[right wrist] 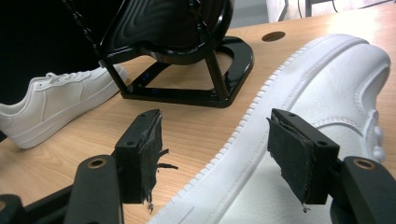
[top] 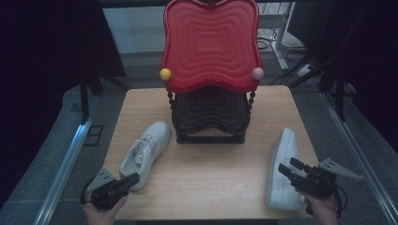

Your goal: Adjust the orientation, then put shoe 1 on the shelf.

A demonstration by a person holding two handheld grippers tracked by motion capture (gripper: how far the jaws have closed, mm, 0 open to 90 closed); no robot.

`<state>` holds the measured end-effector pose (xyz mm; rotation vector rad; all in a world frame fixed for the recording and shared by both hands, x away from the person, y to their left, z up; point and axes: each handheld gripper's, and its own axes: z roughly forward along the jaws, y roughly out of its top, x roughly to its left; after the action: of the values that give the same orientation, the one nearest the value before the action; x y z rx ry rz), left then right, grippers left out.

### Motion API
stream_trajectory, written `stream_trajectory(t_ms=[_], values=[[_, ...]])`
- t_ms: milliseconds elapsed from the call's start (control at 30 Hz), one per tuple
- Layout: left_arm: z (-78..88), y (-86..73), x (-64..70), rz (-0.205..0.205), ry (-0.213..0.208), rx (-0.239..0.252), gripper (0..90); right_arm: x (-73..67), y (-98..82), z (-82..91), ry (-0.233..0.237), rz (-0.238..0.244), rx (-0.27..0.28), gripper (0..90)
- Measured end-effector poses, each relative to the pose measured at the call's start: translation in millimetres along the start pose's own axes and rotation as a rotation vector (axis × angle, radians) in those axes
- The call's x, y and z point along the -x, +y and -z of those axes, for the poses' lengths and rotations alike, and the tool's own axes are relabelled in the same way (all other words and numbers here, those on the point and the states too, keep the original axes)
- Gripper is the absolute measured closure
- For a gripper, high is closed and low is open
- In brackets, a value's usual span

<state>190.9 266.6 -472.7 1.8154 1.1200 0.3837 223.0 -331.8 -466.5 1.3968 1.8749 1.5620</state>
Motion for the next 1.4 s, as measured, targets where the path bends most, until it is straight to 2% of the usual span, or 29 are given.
stream_trajectory(t_ms=[67,100,133,167,200,267,300,533,667,733,767,867,967,1000,1067,1133,1167,1200,1300,1400], values=[[1.0,3.5,0.2,-0.006,0.005,0.004,82.1,-1.0,0.5,0.0,0.003,0.0,0.002,35.4],[2.7,12.6,-1.4,-0.017,0.015,0.003,78.9,-2.4,1.3,-0.1,0.005,0.004,0.002,35.4],[2.7,12.6,-1.4,-0.017,0.015,0.003,76.7,-2.4,1.3,-0.1,0.005,0.004,0.002,35.4],[5.1,22.8,-4.9,-0.003,0.003,0.02,73.5,-3.6,1.5,-0.6,0.008,0.007,0.002,35.4],[5.1,22.8,-4.9,-0.003,0.003,0.02,71.3,-4.3,1.4,-0.7,0.009,0.005,0.0,35.4],[6.9,33.4,-9.7,0.007,-0.012,0.036,63.3,-5.0,1.1,-1.0,0.01,0.01,0.001,35.4],[6.0,42.8,-16.0,0.018,-0.045,0.028,59.3,-5.4,1.1,-0.9,0.01,0.009,0.0,35.4],[4.2,59.5,-29.5,0.046,-0.022,0.054,44.6,-5.9,0.6,-3.0,0.01,0.016,-0.006,35.3],[-0.3,66.9,-35.3,0.02,-0.024,0.063,40.1,-6.7,0.8,-3.7,0.012,0.018,-0.009,35.3],[-6.9,70.4,-39.7,-0.001,-0.02,0.037,32.9,-6.5,0.1,-3.9,0.008,0.015,-0.011,35.2],[-8.8,71.4,-41.9,-0.006,-0.028,0.029,32.9,-6.5,0.1,-3.9,0.008,0.015,-0.011,35.2],[-14.3,75.7,-51.3,0.001,-0.015,0.018,32.3,-7.9,0.2,-3.7,0.005,0.015,-0.011,35.0],[-19.1,79.1,-63.9,0.022,0.007,0.016,32.9,-9.9,1.5,-3.2,0.01,0.02,-0.006,35.0],[-24.8,79.9,-71.7,0.035,0.02,0.007,33.5,-9.8,1.4,-3.6,0.012,0.022,-0.009,35.0],[-28.5,79.7,-74.9,0.039,0.021,-0.003,34.2,-9.8,1.2,-4.1,0.012,0.018,-0.01,34.9],[-40.4,76.3,-83.8,0.033,0.034,-0.038,36.4,-8.7,-0.2,-5.6,0.009,0.018,-0.015,35.0],[-40.4,76.3,-83.8,0.033,0.034,-0.038,36.8,-8.7,-0.2,-5.6,0.009,0.018,-0.015,35.0],[-47.0,72.4,-87.3,0.02,0.021,-0.055,37.3,-8.8,-0.8,-5.9,0.009,0.02,-0.017,35.0],[-50.6,66.7,-87.9,-0.001,0.008,-0.053,37.6,-9.6,-0.6,-5.4,0.009,0.022,-0.016,34.9],[-56.2,55.8,-90.9,-0.018,0.016,-0.067,40.9,-9.3,-0.3,-5.5,0.01,0.022,-0.016,34.9]])
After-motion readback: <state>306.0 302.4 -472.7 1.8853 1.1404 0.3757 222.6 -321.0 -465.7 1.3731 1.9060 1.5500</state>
